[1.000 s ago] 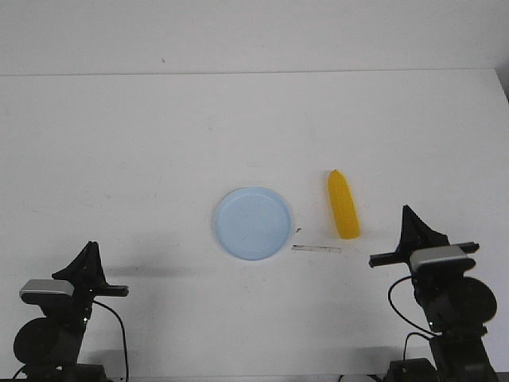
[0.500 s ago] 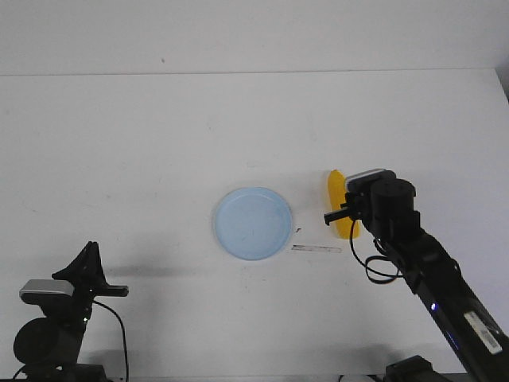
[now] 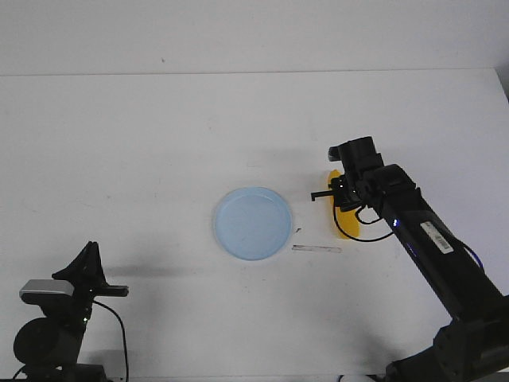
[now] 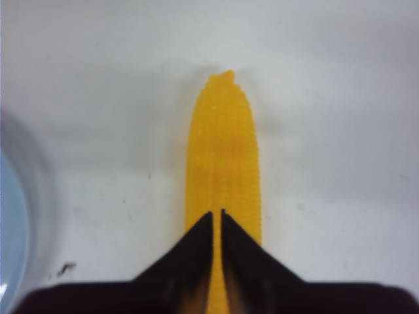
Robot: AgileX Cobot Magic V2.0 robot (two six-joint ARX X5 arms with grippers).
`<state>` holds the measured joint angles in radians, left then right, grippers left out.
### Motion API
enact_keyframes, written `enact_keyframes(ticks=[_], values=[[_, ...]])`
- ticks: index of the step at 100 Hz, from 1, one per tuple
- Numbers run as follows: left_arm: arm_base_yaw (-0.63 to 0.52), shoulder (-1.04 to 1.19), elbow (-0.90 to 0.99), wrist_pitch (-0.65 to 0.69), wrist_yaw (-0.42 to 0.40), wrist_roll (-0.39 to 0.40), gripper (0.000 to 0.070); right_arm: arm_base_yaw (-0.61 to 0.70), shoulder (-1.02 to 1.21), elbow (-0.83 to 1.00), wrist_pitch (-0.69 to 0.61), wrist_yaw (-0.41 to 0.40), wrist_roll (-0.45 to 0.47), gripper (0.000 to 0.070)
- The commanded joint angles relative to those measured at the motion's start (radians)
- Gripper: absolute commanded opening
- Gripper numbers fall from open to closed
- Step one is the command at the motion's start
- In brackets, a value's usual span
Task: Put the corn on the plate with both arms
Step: 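Reach the right gripper over the yellow corn and grasp it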
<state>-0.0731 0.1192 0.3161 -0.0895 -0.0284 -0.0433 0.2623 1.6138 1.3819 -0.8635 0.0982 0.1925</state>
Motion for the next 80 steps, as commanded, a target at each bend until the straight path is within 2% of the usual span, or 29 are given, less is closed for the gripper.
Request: enact_keyframes(ticks=[1, 8, 19, 41, 80], values=[[-0.001, 0.002, 0.017, 0.013, -0.003, 0.006, 0.0002, 0.004, 0.034, 0.023, -0.01, -0.001, 0.032, 0.034], [-0.001, 0.002, 0.017, 0.013, -0.003, 0.006, 0.0002, 0.004, 0.046, 0.023, -0.017, -0.001, 0.014, 0.0447], [-0.001, 0.002, 0.017, 0.013, -0.003, 0.006, 0.0002, 0.004, 0.056, 0.023, -0.013, -0.003, 0.012, 0.0487], [-0.001, 0.002, 0.017, 0.013, -0.003, 0.006, 0.0002, -0.002, 0.084, 0.022, -0.008, -0.03, -0.013, 0.0492], [-0.001, 0.002, 0.017, 0.013, -0.003, 0.006, 0.0002, -0.044, 0.144, 0.014, 0.042, -0.03, -0.039, 0.0492]])
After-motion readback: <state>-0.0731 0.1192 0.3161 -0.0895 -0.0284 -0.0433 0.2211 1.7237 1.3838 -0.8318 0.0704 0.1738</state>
